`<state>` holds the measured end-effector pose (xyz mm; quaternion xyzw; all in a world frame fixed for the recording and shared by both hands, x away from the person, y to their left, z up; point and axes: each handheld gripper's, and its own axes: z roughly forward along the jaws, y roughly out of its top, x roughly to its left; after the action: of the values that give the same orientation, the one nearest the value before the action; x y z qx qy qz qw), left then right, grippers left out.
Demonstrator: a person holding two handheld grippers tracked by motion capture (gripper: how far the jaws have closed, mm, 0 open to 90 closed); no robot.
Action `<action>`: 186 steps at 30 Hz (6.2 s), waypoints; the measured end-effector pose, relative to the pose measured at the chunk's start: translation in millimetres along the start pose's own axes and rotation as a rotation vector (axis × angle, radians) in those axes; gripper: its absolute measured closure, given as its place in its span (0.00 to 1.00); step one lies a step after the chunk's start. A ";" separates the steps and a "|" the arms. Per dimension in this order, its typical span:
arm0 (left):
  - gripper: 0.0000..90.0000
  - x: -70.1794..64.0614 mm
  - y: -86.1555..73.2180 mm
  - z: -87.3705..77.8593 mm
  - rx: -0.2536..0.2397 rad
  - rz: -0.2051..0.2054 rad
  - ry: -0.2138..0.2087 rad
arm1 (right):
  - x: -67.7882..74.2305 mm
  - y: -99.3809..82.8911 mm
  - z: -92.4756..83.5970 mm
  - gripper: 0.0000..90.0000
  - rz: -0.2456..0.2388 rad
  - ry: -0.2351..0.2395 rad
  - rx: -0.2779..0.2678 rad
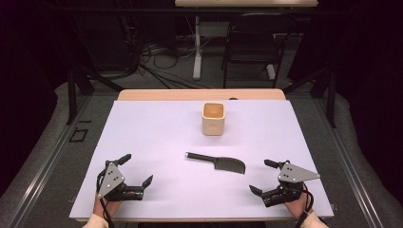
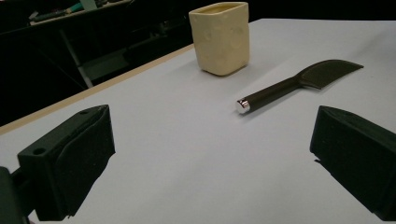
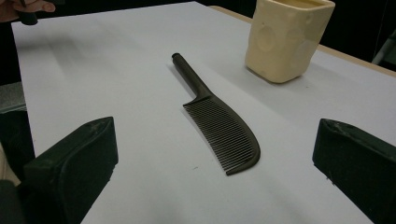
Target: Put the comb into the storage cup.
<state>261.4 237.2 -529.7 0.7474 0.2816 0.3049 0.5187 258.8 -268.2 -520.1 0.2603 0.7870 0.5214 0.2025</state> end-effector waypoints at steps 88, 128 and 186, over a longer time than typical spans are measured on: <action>0.00 1.2 -0.5 -0.7 0.008 -0.007 0.012 | 0.8 57.0 131.2 0.00 0.013 0.135 0.177; 0.00 2.3 -0.6 -3.7 0.001 -0.009 0.040 | -0.5 81.9 199.7 0.70 0.029 0.072 0.270; 0.01 2.8 0.2 -3.1 0.000 -0.004 0.031 | 49.9 60.9 219.3 1.00 -0.062 0.188 0.504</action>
<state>260.9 241.1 -528.2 0.7421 0.2912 0.3155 0.5147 361.3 -60.8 -548.1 0.2287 0.9150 0.3243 0.0730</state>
